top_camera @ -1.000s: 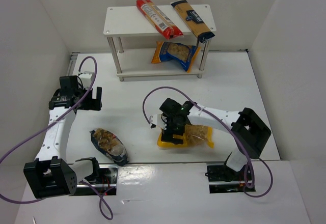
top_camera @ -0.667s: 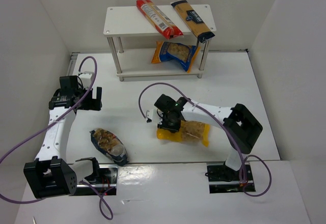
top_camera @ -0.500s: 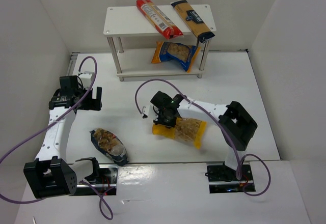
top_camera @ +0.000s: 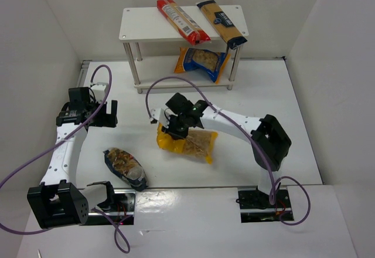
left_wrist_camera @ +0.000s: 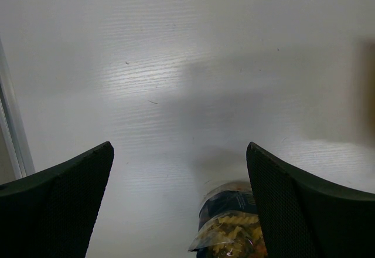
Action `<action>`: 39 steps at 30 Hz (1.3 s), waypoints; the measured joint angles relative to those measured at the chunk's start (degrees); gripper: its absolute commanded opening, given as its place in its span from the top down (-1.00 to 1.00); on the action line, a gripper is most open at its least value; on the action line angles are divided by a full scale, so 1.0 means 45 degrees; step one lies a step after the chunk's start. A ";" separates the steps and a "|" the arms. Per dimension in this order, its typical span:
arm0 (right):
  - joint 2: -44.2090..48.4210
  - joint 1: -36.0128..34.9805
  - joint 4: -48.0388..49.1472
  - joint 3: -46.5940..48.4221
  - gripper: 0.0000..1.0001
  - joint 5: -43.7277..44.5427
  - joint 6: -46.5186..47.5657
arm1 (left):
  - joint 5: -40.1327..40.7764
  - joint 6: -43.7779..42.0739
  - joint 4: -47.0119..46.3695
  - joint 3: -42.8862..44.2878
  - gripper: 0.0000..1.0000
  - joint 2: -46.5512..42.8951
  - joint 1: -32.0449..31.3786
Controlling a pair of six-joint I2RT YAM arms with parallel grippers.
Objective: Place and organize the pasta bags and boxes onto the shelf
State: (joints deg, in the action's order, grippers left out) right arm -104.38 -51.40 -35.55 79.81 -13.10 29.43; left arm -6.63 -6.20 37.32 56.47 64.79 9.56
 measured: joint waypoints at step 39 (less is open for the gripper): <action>-0.0005 0.4702 0.1190 0.2055 1.00 -1.4387 -0.2725 | -0.9695 -0.6028 0.0223 0.0000 -0.99 -0.1001 -0.2977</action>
State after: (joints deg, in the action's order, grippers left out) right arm -104.40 -30.24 -30.20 89.06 -77.84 17.17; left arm -50.26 -33.32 38.33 56.47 60.29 -3.84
